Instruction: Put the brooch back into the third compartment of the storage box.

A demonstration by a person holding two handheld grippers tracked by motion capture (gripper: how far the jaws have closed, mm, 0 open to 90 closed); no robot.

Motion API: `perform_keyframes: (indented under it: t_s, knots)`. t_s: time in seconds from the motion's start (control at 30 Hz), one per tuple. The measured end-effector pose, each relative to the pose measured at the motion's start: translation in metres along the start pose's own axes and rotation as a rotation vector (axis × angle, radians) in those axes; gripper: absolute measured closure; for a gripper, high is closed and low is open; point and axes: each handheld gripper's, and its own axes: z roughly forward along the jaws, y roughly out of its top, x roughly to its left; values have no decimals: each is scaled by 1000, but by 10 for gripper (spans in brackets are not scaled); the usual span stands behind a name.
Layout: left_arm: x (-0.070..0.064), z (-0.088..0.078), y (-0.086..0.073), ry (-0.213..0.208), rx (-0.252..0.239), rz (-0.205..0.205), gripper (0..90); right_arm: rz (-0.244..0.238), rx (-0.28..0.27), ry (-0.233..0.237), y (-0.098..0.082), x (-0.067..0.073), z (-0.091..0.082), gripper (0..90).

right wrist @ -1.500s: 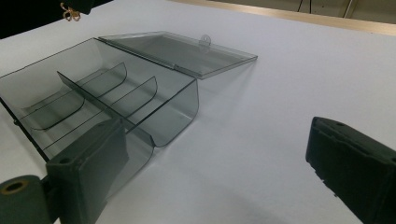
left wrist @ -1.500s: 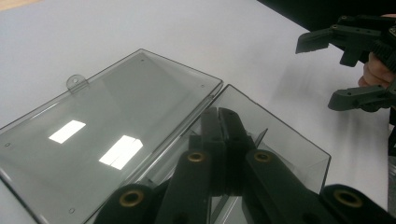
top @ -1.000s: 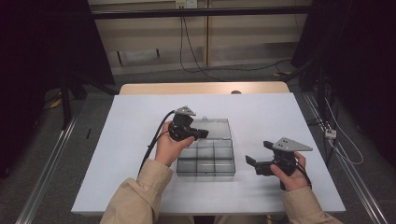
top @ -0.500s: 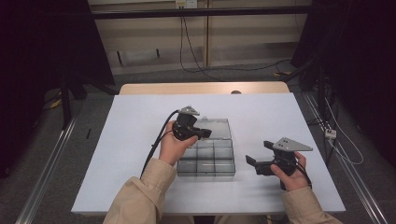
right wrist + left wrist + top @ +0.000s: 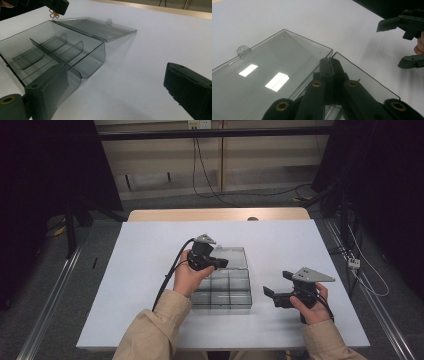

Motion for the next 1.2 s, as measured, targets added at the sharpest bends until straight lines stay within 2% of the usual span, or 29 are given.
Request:
perform_keyframes:
  t_s: [0.03,0.4,0.57,0.63,0.67,1.13,1.2]
  knots:
    - [0,0,0,-11,3,2,900,0,1,0,0,0,0,51]
    - [-5,10,-2,-25,5,3,900,2,0,0,0,0,0,51]
    - [-7,13,-2,-27,9,3,900,1,-1,1,0,0,0,51]
    - [-8,15,-2,-14,13,6,900,4,1,1,0,0,0,52]
    - [-8,15,-2,-26,16,4,900,3,2,0,0,0,0,52]
    - [-14,25,-2,-33,29,13,900,5,1,-1,0,-1,-1,52]
    - [-15,26,-2,-21,30,13,900,6,1,-1,0,-1,0,52]
